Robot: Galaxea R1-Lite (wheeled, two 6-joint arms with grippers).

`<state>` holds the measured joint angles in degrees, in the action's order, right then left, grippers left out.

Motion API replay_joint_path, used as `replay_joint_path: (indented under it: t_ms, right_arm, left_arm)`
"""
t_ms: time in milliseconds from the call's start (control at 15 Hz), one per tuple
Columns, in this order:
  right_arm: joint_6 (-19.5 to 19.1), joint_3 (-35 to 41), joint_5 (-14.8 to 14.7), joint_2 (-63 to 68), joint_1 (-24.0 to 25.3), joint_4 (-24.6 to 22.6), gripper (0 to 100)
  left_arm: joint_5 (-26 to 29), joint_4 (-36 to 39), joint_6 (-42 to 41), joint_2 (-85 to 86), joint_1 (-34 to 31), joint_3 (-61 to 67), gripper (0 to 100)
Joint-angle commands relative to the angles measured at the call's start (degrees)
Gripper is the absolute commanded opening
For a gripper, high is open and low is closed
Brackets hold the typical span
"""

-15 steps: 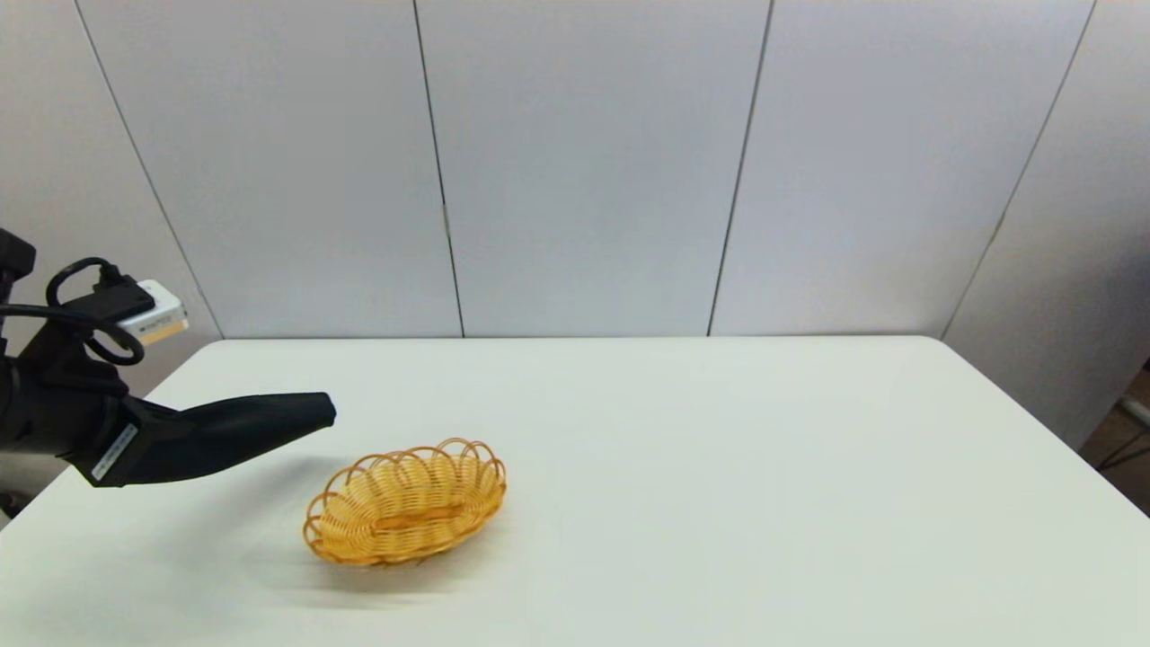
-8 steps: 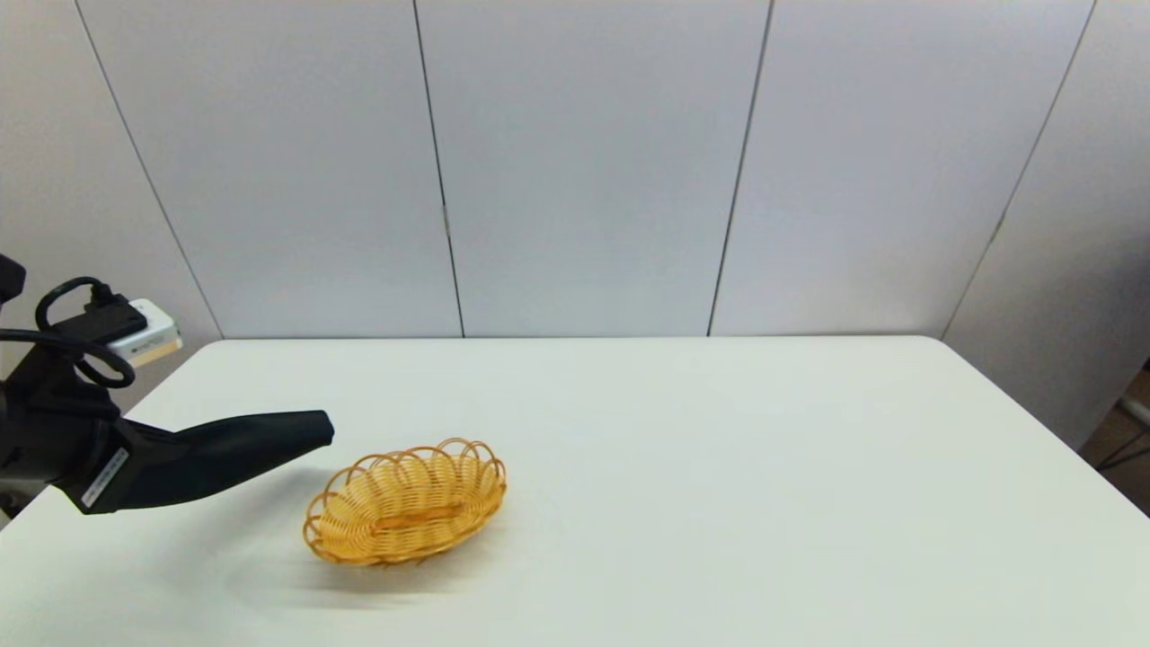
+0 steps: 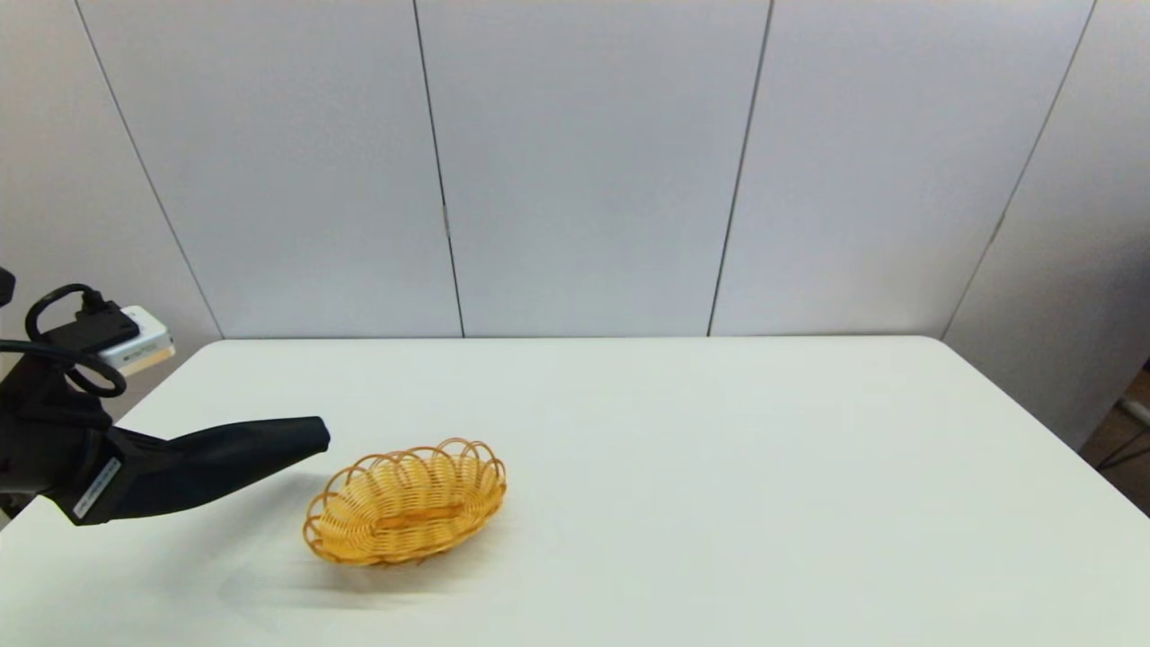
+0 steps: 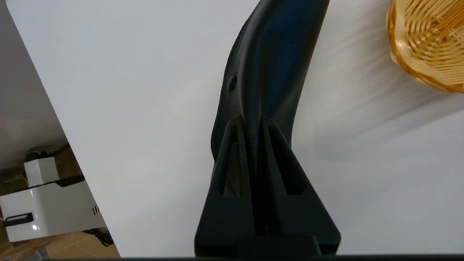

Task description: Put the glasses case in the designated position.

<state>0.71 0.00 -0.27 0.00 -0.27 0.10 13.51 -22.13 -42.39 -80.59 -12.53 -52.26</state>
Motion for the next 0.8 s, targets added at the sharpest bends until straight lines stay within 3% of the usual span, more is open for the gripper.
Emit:
replay_joint_path:
  t_ms: [67, 533, 600, 800]
  right_arm:
    - [0.0, 0.0, 0.0, 0.0, 0.0, 0.0, 100]
    - [0.0, 0.0, 0.0, 0.0, 0.0, 0.0, 100]
    - [0.0, 0.0, 0.0, 0.0, 0.0, 0.0, 100]
    - [0.0, 0.0, 0.0, 0.0, 0.0, 0.0, 100]
  left_arm:
    - [0.1, -0.1, -0.2, 0.3, -0.1, 0.1, 0]
    - [0.1, -0.1, -0.2, 0.3, -0.4, 0.9, 0]
    - [0.1, -0.1, -0.2, 0.4, -0.5, 1.1, 100]
    - [0.4, 0.0, -0.2, 0.6, -0.4, 1.1, 100]
